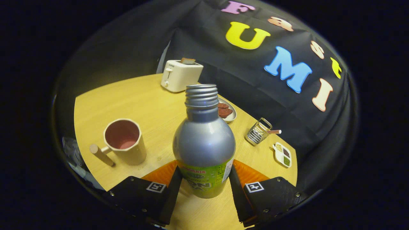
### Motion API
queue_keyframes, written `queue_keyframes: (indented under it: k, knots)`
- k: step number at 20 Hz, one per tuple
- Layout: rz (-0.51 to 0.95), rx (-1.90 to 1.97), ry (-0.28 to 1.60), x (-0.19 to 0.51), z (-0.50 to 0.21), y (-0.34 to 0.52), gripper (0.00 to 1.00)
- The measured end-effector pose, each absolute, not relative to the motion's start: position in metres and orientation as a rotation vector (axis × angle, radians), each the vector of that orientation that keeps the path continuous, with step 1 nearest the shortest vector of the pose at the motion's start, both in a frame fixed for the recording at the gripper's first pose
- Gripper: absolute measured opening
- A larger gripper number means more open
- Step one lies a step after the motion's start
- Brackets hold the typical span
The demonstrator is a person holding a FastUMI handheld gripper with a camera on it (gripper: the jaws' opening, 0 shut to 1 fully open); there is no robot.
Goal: Take the bottle from table, then pour the juice into the cup, finally place the bottle on the coaster
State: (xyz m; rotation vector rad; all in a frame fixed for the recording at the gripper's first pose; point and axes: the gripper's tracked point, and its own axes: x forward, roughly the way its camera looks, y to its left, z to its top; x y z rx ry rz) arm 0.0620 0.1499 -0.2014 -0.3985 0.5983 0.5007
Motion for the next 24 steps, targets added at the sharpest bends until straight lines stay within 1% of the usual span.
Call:
queue_keyframes:
  k: [8,14,19,24]
  knots:
    - [0.485,-0.117,0.511,0.140,-0.196,0.137,0.75]
    - [0.497,0.021,0.495,0.180,-0.214,0.156,0.75]
    - [0.480,0.048,0.507,0.204,-0.240,0.163,0.75]
    - [0.455,0.070,0.519,0.205,-0.261,0.157,0.76]
